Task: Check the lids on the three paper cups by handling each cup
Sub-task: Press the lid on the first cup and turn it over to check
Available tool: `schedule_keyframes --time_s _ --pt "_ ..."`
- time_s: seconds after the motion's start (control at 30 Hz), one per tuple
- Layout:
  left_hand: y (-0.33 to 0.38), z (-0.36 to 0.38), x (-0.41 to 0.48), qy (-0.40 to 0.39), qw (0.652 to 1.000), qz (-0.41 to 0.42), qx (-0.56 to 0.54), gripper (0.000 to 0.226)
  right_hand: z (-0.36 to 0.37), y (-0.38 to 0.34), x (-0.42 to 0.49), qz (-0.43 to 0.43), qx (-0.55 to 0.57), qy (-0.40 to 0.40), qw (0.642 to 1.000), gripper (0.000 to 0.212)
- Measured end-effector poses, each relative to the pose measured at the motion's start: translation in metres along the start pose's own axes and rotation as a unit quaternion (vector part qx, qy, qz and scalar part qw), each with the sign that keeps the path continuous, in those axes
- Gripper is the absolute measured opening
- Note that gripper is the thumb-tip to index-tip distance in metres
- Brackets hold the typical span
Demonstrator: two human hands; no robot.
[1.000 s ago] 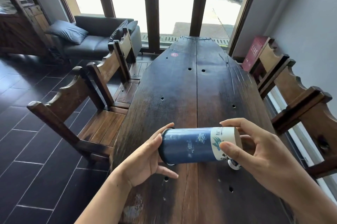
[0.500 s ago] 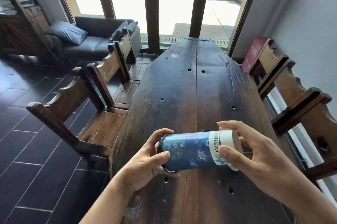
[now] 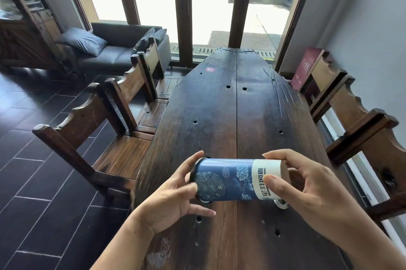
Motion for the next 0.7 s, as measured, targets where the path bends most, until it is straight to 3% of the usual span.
schedule_keyframes --time_s 0.23,0.37,0.5,0.6,0.7 --pt "-0.001 0.0 0.005 -0.003 0.996 -0.086 0.019 0.078 -0.003 -0.003 -0.003 -0.051 -0.019 -0.005 0.999 0.034" --pt "-0.003 0.0 0.005 -0.021 0.998 -0.051 -0.002 0.06 -0.003 0.0 -0.005 -0.051 0.009 -0.009 0.999 0.041" --pt "-0.006 0.001 0.005 0.006 1.0 -0.023 -0.002 0.072 -0.001 0.002 -0.005 -0.029 0.07 -0.044 0.996 0.055" --pt "-0.005 0.003 0.005 0.025 1.0 0.006 0.013 0.08 -0.002 0.007 -0.003 -0.014 0.082 -0.028 0.996 0.069" --pt "-0.006 0.003 0.004 0.028 0.999 0.021 0.013 0.082 -0.003 0.013 0.0 0.0 0.099 -0.016 0.995 0.066"
Point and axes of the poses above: each hand's wrist, its own x-axis towards the middle knuckle, its own z-axis out of the palm, y = z × x, the point moved 2 cm from there along x, towards the middle knuckle, and after that the axes turned 4 degrees about -x, right-handed, at the moved point
